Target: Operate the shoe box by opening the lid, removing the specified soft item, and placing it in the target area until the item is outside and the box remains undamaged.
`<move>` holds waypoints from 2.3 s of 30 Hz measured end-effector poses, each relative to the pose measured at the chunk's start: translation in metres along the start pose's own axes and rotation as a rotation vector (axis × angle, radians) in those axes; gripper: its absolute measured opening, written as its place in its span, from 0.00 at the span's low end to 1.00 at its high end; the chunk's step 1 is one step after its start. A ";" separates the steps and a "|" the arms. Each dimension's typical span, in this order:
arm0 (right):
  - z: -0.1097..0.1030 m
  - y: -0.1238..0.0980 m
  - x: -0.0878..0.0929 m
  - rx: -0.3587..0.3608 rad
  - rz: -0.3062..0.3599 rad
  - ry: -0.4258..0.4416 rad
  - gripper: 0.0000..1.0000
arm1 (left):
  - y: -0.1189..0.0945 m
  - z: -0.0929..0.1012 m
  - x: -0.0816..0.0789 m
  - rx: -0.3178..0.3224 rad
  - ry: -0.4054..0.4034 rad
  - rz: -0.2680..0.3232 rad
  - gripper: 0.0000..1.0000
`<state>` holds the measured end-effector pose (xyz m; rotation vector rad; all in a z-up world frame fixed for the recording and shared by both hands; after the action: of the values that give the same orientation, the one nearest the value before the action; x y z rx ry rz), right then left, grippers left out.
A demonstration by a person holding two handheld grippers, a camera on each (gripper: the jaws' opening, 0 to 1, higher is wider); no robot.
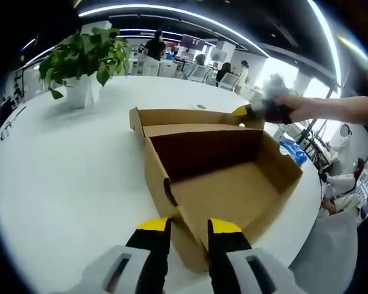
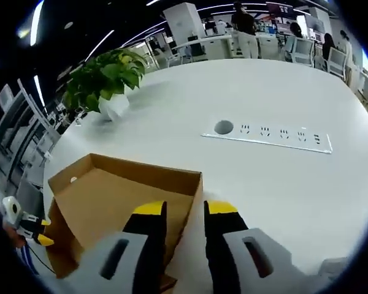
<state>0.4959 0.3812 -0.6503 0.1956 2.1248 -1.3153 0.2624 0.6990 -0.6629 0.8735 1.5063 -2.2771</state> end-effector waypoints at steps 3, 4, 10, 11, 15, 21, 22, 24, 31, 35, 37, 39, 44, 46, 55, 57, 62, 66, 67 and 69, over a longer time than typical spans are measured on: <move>-0.003 -0.001 0.001 0.022 -0.008 -0.006 0.09 | 0.001 -0.002 0.000 -0.002 0.003 -0.002 0.24; -0.004 -0.002 0.002 0.027 -0.012 -0.015 0.08 | 0.001 -0.002 0.000 -0.003 0.004 -0.001 0.24; -0.002 -0.011 -0.002 0.053 0.000 0.001 0.02 | 0.002 -0.001 -0.001 -0.009 0.002 0.001 0.23; -0.002 -0.012 -0.003 0.054 0.003 -0.011 0.02 | 0.002 -0.001 -0.001 -0.011 0.003 0.000 0.23; -0.002 -0.021 -0.004 0.061 0.004 -0.029 0.01 | 0.003 -0.002 -0.001 -0.018 0.006 -0.001 0.23; -0.003 -0.031 -0.009 0.072 0.022 -0.064 0.01 | 0.005 0.002 -0.001 -0.036 0.017 -0.009 0.22; -0.003 -0.034 -0.011 0.071 0.031 -0.063 0.00 | 0.004 0.002 0.000 -0.039 0.018 -0.010 0.22; -0.004 -0.039 -0.013 0.071 0.047 -0.065 0.00 | 0.004 0.001 0.000 -0.046 0.013 -0.010 0.21; -0.005 -0.053 -0.023 0.072 0.097 -0.116 0.00 | 0.002 0.010 0.000 -0.098 0.010 -0.020 0.19; -0.006 -0.063 -0.028 0.066 0.127 -0.143 0.00 | 0.001 0.012 -0.001 -0.118 0.012 -0.029 0.18; -0.007 -0.068 -0.028 0.065 0.139 -0.157 0.00 | 0.000 0.014 0.000 -0.122 0.010 -0.028 0.18; -0.009 -0.073 -0.028 0.064 0.149 -0.167 0.00 | 0.000 0.014 0.000 -0.127 0.003 -0.027 0.17; -0.016 -0.086 -0.026 0.068 0.169 -0.208 0.00 | 0.000 0.018 0.000 -0.160 -0.010 -0.024 0.16; -0.018 -0.090 -0.024 0.068 0.176 -0.215 0.00 | 0.000 0.018 0.000 -0.175 -0.019 -0.019 0.15; -0.028 -0.115 -0.007 0.070 0.199 -0.241 0.00 | -0.001 0.018 0.001 -0.219 -0.037 -0.014 0.10; -0.030 -0.119 -0.004 0.071 0.203 -0.243 0.00 | -0.001 0.018 0.001 -0.225 -0.037 -0.014 0.10; -0.039 -0.133 0.005 0.072 0.222 -0.267 0.00 | 0.000 0.017 0.000 -0.254 -0.055 -0.014 0.08; -0.044 -0.144 0.013 0.069 0.242 -0.285 0.00 | 0.000 0.018 0.001 -0.268 -0.084 -0.010 0.07; -0.045 -0.146 0.015 0.066 0.245 -0.282 0.00 | 0.000 0.018 0.000 -0.272 -0.098 -0.009 0.07; -0.048 -0.150 0.020 0.067 0.250 -0.282 0.00 | 0.000 0.019 0.000 -0.282 -0.110 -0.011 0.06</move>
<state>0.3953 0.3441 -0.5339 0.2768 1.7600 -1.1907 0.2563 0.6818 -0.6576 0.6514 1.7292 -2.0157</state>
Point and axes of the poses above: the point that each gripper's makers call its tool centre point, and the gripper's own axes: y roughly forward along the fingers, z roughly to its right, x roughly out of its underside, the point moved 9 cm from there along -y, roughly backward along the fingers, and after that the axes turned 6 degrees about -z, right-handed, at the moved point
